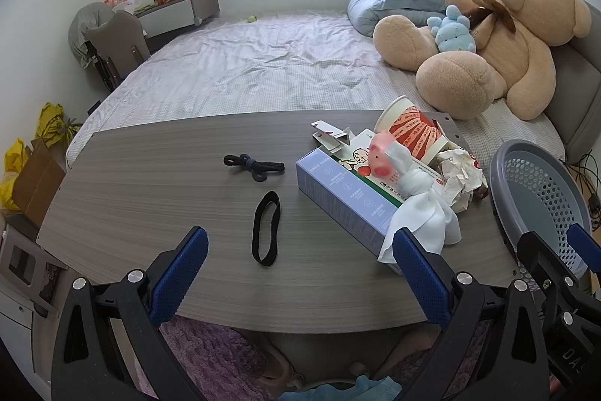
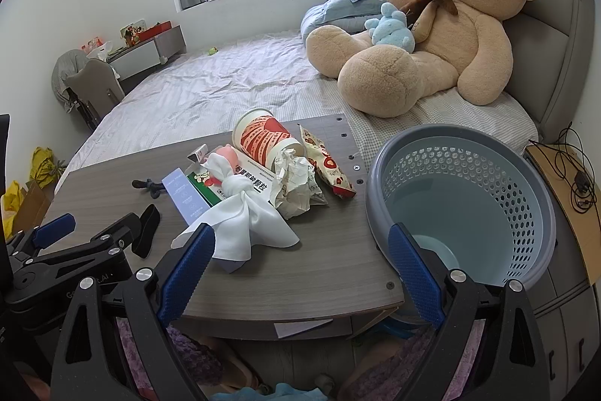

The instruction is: Collect trash

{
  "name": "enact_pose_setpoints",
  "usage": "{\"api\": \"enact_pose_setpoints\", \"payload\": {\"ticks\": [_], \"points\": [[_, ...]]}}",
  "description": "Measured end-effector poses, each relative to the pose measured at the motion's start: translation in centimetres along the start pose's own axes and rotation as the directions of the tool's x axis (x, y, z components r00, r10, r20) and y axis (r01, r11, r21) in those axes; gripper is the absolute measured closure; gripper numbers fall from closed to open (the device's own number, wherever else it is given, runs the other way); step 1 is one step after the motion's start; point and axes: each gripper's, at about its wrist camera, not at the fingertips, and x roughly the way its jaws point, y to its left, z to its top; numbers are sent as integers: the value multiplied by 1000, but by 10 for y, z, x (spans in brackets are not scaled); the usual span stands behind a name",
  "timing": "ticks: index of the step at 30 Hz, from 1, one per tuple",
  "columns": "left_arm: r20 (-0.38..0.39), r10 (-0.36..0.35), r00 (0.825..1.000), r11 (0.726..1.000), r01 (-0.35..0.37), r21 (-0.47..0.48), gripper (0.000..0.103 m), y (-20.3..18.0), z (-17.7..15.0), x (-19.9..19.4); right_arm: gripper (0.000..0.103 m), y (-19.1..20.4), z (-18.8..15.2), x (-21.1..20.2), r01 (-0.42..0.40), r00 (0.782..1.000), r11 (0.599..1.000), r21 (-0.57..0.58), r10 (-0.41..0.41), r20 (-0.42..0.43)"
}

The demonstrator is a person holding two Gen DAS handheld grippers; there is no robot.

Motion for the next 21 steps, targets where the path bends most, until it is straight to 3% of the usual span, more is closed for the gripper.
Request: {"api": "enact_pose_setpoints", "payload": {"ticks": [21], "points": [[0, 2, 1000, 1000, -2, 1, 6, 0, 0, 0, 14, 0, 0, 1, -2, 1000, 1000, 1, 2, -1]]}}
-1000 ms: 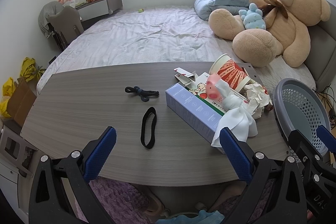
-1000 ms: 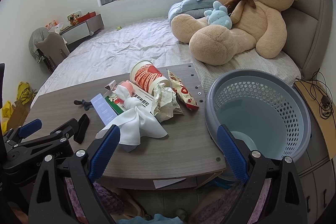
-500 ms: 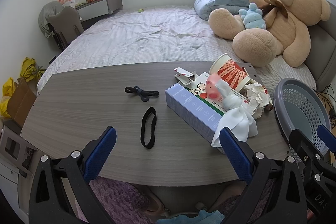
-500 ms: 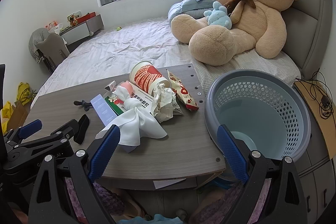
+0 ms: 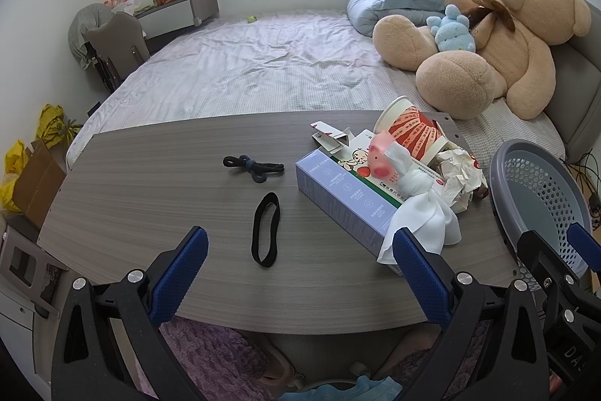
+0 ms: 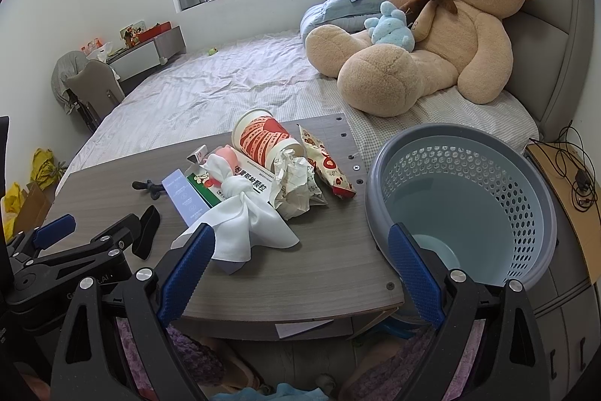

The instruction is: Collect trash

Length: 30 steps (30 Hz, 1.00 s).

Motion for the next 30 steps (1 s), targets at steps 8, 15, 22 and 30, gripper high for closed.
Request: {"api": "enact_pose_setpoints", "payload": {"ticks": [8, 15, 22, 30], "points": [[-3, -3, 1000, 1000, 3, 0, 6, 0, 0, 1, 14, -2, 1, -1, 1, 1000, 1000, 1, -1, 2], [-3, -2, 1000, 1000, 2, 4, 6, 2, -1, 1, 14, -2, 2, 0, 1, 1000, 1000, 2, -1, 2], [-7, 0, 1000, 1000, 0, 3, 6, 3, -1, 1, 14, -2, 1, 1, -1, 1000, 1000, 8, 1, 3], [-26, 5, 1000, 1000, -6, -28, 6, 21, -7, 13, 14, -10, -6, 16, -26, 999, 999, 38, 27, -25]]}}
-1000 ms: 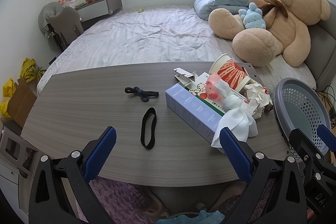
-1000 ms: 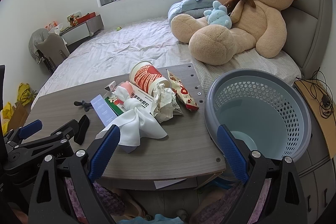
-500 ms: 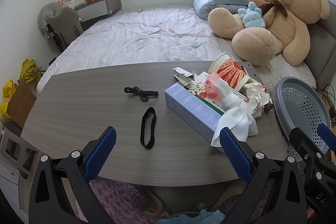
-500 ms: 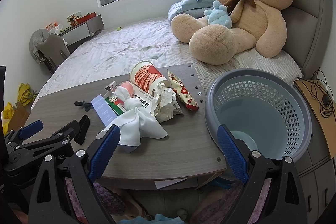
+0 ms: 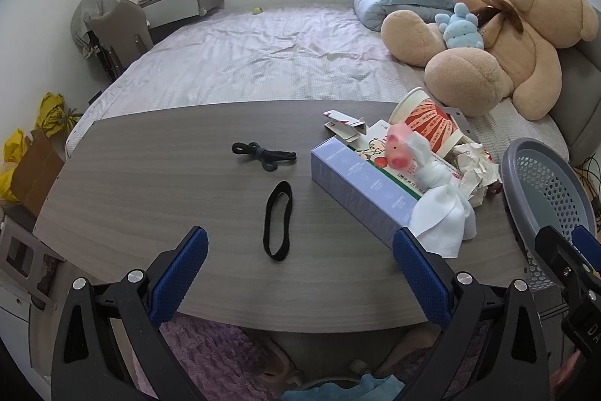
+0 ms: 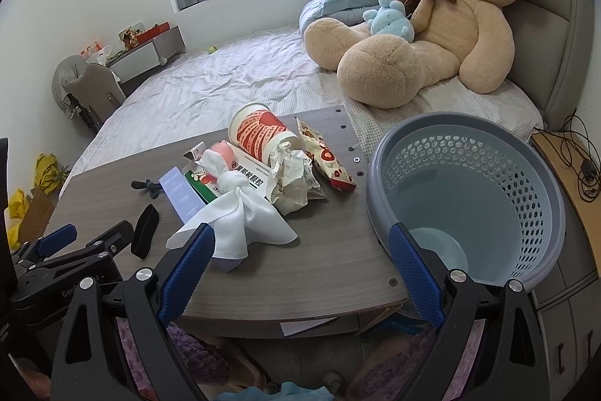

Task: Collect trash
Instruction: 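Grasp the white tissue bundle with the right tool while the left tool grasps the black elastic band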

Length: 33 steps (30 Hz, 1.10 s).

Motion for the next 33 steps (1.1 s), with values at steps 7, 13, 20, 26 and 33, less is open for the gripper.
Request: {"api": "enact_pose_setpoints", "payload": {"ticks": [7, 13, 20, 26, 33], "points": [[-38, 41, 998, 998, -42, -40, 6, 29, -5, 21, 14, 3, 0, 26, -32, 998, 999, -1, 32, -48], [-60, 100, 993, 992, -104, -71, 6, 54, -3, 37, 14, 16, 12, 45, -74, 996, 997, -32, 72, -57], [-89, 113, 990, 987, -122, -100, 6, 64, -1, 50, 18, 42, 30, 67, -96, 994, 989, -113, 89, -64], [-104, 113, 988, 988, -123, -99, 6, 63, 4, 60, 38, 60, 39, 88, -95, 992, 973, -208, 74, -103], [-107, 116, 987, 986, -128, -110, 6, 67, 8, 67, 54, 73, 41, 106, -101, 988, 955, -279, 62, -143]]}}
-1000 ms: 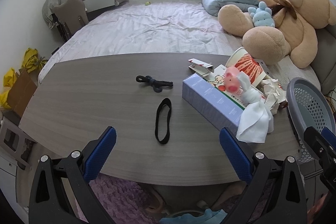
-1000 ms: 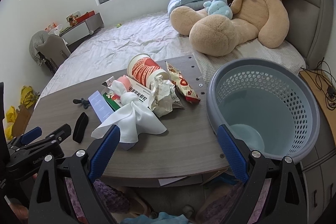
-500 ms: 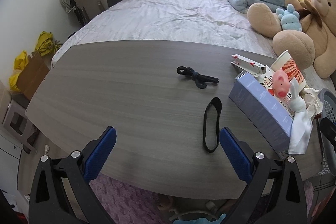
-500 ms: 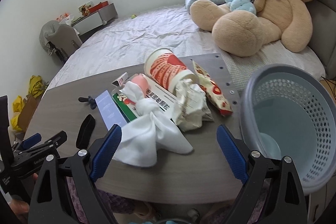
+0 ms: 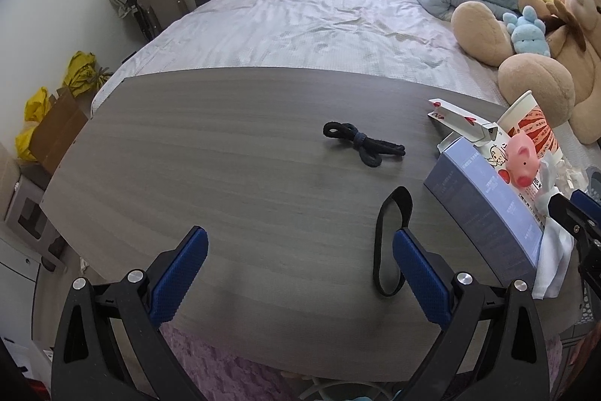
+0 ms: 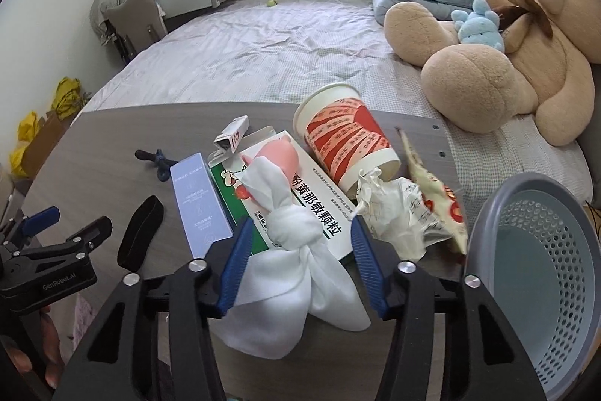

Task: Collect trash
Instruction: 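Grasp the white tissue bundle with the right tool while the left tool grasps the black elastic band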

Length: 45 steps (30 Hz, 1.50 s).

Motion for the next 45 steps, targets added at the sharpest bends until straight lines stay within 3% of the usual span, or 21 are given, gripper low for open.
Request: {"api": "enact_pose_setpoints", "payload": {"ticks": [5, 9, 15, 23, 28, 37, 39, 43, 45], "points": [[-10, -4, 1000, 1000, 4, 4, 6, 0, -2, 4, 59, 6, -2, 15, 6, 999, 999, -44, -8, -42], [-14, -12, 1000, 1000, 12, 4, 6, 0, -3, 5, 71, 4, -2, 19, 8, 999, 999, -39, -9, -43], [-14, -24, 1000, 1000, 24, 8, 6, -1, -5, 7, 71, -1, 5, -1, -18, 1000, 1000, -1, 18, 8], [-30, -78, 997, 997, 78, 25, 6, -10, -11, 13, 71, -17, 4, -67, -49, 991, 996, 80, 39, 129], [-38, -107, 994, 994, 108, 22, 6, -17, -15, 20, 71, -27, -12, -79, -44, 992, 993, 110, 31, 119], [2, -82, 997, 993, 82, 86, 9, -36, -17, 23, 71, -45, -36, -78, -46, 996, 981, 190, 30, 90], [0, -85, 996, 991, 85, 107, 25, -41, -19, 23, 71, -49, -38, -80, -46, 995, 978, 202, 27, 96], [-15, -127, 992, 986, 128, 110, 38, -44, -21, 23, 71, -53, -41, -85, -51, 994, 975, 218, 28, 107], [-19, -165, 986, 981, 166, 98, 62, -42, -22, 21, 71, -55, -44, -84, -54, 994, 973, 226, 30, 107]]}}
